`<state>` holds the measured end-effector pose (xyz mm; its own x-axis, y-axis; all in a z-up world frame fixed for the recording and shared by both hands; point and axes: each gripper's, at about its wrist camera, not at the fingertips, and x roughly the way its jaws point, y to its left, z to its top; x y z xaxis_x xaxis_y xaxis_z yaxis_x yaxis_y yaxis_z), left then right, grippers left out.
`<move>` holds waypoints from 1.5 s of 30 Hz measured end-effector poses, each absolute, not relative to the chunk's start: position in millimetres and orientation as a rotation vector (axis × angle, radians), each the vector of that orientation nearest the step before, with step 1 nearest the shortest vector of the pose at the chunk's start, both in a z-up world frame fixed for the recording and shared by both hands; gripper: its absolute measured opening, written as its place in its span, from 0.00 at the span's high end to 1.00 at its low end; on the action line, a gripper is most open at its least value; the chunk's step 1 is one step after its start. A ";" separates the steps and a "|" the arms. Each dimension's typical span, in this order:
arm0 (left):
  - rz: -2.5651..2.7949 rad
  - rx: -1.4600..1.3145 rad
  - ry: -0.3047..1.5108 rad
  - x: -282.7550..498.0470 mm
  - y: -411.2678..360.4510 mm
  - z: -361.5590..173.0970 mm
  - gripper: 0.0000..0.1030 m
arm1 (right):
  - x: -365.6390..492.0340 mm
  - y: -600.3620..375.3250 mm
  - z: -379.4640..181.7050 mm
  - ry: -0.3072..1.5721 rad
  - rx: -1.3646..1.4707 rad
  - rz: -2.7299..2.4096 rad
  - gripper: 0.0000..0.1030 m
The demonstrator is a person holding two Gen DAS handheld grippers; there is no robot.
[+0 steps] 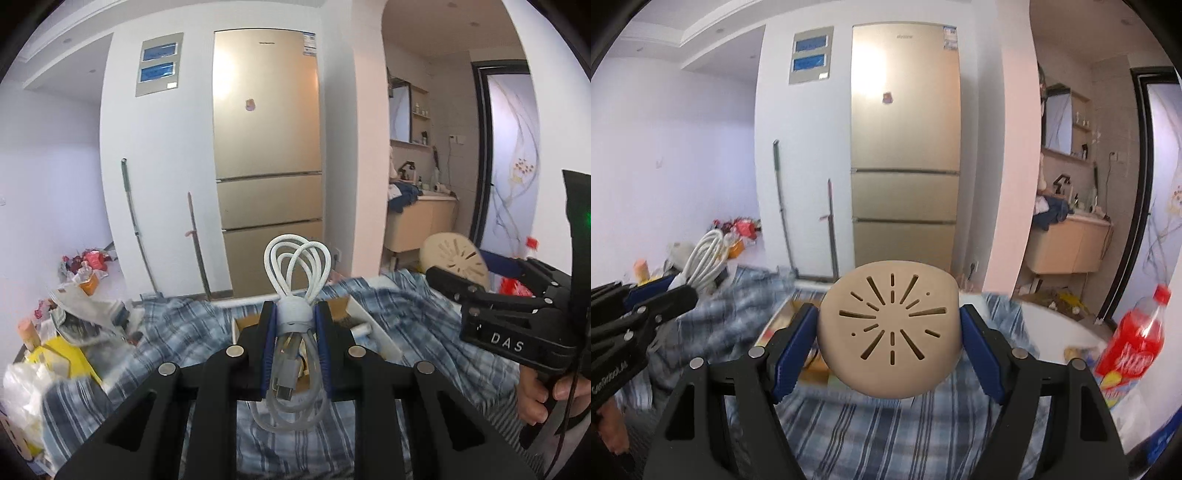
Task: Organize soft objects
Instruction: 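Lift the white cable and the beige lid and carry them over the box, then lower the cable and the lid into the box and open both grippers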
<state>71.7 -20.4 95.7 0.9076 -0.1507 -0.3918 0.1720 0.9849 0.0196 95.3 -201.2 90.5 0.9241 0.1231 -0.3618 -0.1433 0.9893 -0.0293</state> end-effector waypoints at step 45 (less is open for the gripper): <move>-0.097 -0.040 0.873 251.8 -25.2 -17.9 0.78 | 233.4 -171.1 -34.8 0.863 -0.069 0.210 0.26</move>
<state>251.8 -25.2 -17.9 0.6384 -0.1014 -0.7630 0.0688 0.9948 -0.0746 233.4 -171.1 -34.8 0.6313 0.1552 -0.7599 -0.2106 0.9773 0.0246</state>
